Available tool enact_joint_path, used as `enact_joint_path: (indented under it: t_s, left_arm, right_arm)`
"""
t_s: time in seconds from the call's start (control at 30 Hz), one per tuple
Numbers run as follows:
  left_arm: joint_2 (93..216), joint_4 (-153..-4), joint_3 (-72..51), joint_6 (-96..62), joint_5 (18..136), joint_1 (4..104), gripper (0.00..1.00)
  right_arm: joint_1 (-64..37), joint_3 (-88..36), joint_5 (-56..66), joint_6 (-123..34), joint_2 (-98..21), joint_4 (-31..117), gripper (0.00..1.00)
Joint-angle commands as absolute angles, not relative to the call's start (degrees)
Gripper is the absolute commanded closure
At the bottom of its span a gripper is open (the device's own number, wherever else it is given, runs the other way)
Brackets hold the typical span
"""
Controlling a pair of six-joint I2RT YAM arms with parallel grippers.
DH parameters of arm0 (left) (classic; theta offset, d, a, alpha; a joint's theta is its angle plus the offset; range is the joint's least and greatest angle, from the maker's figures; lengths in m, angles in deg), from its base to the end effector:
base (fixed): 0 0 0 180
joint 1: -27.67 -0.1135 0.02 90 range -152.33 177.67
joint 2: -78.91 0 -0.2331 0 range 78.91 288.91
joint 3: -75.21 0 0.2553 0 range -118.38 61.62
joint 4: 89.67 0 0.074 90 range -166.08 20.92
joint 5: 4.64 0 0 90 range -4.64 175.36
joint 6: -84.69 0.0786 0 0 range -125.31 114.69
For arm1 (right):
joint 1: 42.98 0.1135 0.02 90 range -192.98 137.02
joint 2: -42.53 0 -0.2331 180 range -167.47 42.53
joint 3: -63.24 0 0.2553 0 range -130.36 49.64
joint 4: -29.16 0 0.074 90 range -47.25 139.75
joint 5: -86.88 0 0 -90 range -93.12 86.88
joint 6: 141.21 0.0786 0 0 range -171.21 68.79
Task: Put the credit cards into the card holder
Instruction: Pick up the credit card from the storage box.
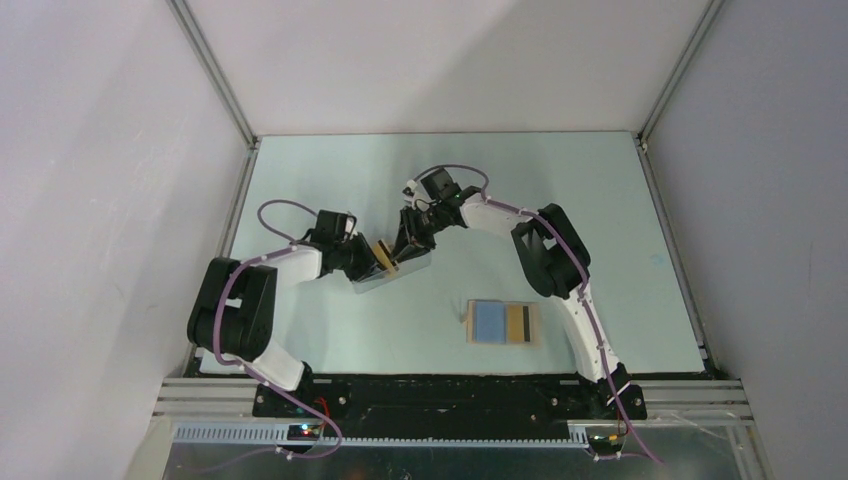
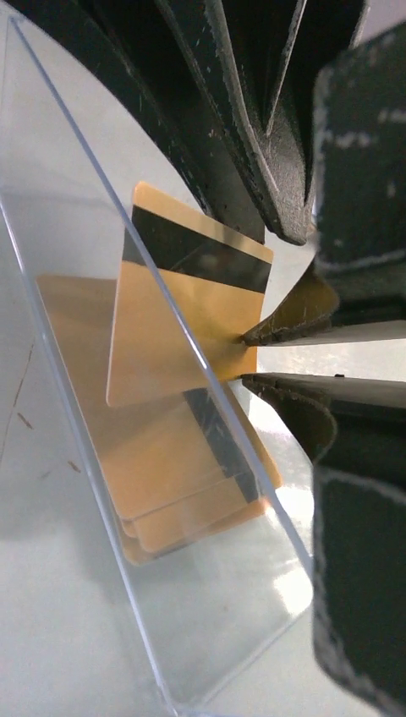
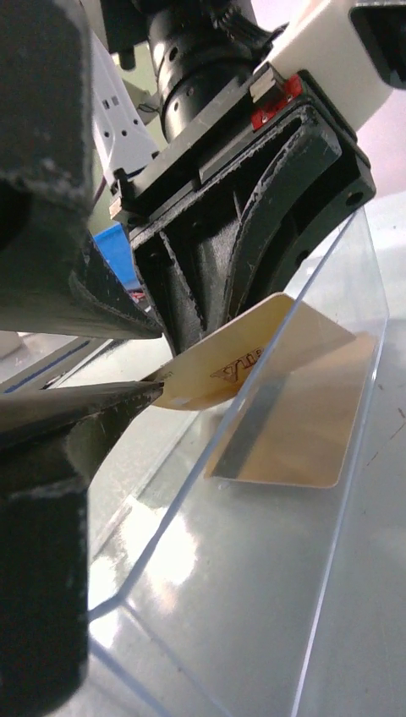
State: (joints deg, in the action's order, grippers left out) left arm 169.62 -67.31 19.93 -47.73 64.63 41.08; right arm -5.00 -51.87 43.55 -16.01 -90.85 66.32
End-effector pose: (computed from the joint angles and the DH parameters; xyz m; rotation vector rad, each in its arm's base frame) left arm 0.2946 -0.0989 0.0738 -0.5382 2.6495 -0.8013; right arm 0.3551 0.3498 0.0975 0.4347 -2.7335 -1.4590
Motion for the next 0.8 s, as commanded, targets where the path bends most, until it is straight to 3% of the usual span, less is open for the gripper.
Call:
enact_joint_path:
  t_s: [0.0,0.3,0.37,0.53,0.77]
  left_arm:
    - [169.51,-72.46,23.63,-46.91,59.56,40.95,0.79]
    - [167.80,-73.79,25.48,-45.81,58.51,40.67,0.79]
    - [167.75,-73.75,25.51,-45.74,58.47,40.56,0.80]
    - [165.12,-73.60,25.87,-46.03,58.55,40.51,0.76]
    - [148.85,-69.58,25.73,-45.69,62.19,40.63,0.68]
  right_arm:
    - [-4.39,-49.11,46.39,-12.07,-92.67,66.55,0.71]
    - [-2.53,-52.60,38.82,-20.69,-94.63,74.72,0.70]
    - [-2.10,-53.69,36.07,-22.01,-94.68,76.89,0.73]
    - [-1.49,-56.78,31.55,-24.74,-94.06,81.19,1.00]
    - [-2.07,-55.87,28.77,-26.29,-83.86,81.56,1.00]
